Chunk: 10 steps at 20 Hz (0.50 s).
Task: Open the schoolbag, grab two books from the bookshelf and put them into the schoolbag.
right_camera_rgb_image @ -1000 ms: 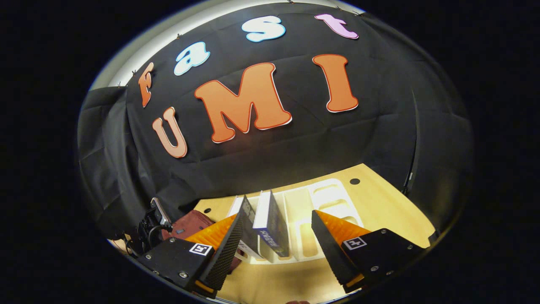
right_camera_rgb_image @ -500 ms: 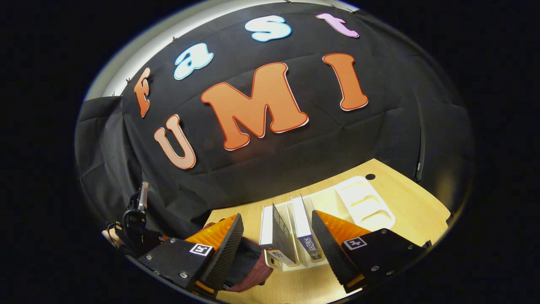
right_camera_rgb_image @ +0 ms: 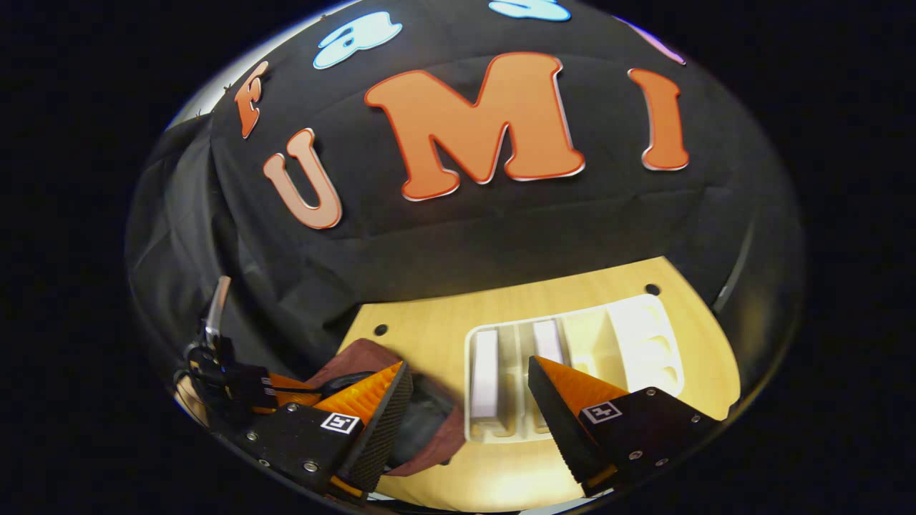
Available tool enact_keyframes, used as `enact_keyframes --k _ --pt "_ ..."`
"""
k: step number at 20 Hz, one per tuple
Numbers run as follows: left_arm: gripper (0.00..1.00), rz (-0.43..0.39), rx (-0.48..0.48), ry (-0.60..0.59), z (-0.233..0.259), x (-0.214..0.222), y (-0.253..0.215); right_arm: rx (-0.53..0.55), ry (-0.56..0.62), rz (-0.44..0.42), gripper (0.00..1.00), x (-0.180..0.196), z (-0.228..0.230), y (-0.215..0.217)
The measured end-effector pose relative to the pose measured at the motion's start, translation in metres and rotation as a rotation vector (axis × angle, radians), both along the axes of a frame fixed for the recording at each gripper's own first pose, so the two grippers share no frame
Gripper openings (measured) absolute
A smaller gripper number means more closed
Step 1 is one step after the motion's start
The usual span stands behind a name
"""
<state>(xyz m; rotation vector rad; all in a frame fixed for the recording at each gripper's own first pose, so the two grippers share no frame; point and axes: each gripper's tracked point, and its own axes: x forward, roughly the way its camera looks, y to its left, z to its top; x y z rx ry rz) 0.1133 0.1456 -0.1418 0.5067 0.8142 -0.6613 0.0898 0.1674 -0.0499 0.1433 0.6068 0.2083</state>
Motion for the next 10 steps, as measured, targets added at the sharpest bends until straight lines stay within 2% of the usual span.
enact_keyframes --k 3,6,8,10 --pt "0.01 0.009 -0.022 0.004 -0.003 0.002 0.004 -0.076 0.128 0.041 0.97 0.024 -0.017 0.006" --pt "0.01 0.014 -0.029 -0.003 -0.004 0.001 0.007 -0.122 0.279 0.047 0.97 0.043 -0.047 0.013" --pt "0.01 0.015 -0.028 -0.003 -0.003 0.000 0.010 -0.225 0.353 0.044 0.97 0.055 -0.077 0.000" --pt "0.01 0.014 -0.027 0.000 -0.004 0.000 0.010 -0.280 0.427 0.041 0.97 0.058 -0.099 -0.001"
